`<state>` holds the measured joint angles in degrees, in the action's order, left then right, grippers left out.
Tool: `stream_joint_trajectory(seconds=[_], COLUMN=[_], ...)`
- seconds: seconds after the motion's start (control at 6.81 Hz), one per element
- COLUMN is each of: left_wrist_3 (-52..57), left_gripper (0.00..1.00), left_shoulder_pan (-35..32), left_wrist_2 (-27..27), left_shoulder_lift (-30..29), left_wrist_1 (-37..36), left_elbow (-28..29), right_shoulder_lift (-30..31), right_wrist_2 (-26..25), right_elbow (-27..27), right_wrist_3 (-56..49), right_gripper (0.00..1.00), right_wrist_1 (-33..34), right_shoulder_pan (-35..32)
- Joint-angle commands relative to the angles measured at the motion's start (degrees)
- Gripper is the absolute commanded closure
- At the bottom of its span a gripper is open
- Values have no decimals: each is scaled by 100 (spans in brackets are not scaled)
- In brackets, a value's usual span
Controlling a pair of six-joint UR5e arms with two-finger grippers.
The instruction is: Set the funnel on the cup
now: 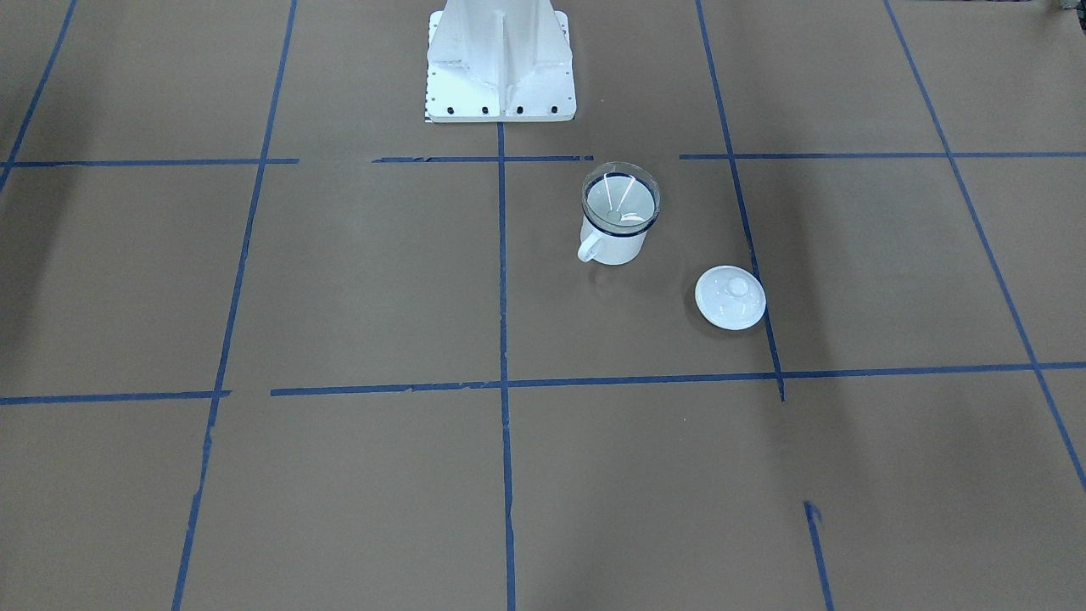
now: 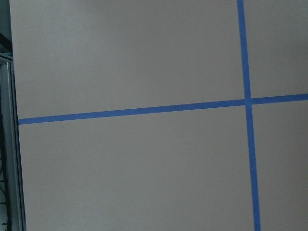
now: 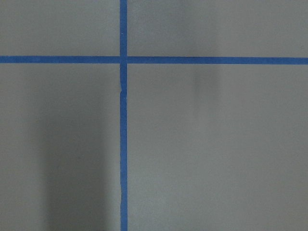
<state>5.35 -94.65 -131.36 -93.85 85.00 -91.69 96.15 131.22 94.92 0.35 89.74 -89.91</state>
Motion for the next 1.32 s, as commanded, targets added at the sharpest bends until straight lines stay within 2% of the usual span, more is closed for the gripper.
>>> stream_joint_trajectory(seconds=[0.0,0.44,0.73,1.17], left_wrist_3=[-613,-614,-579,-579], left_gripper=[0,0,0,0], left_shoulder_pan=[394,456,456,448], left_wrist_2=[-214,-242,-233,-215], left_shoulder_lift=[-28,7,33,33], left_wrist_1=[-238,-194,-150,-177], left_elbow=[-534,-438,-113,-130], right_shoulder_lift=[0,0,0,0], right_wrist_2=[0,0,0,0], right_elbow=[0,-9,0,0], right_wrist_3=[0,0,0,0], right_gripper=[0,0,0,0], right_wrist_1=[0,0,0,0], right_shoulder_pan=[0,0,0,0])
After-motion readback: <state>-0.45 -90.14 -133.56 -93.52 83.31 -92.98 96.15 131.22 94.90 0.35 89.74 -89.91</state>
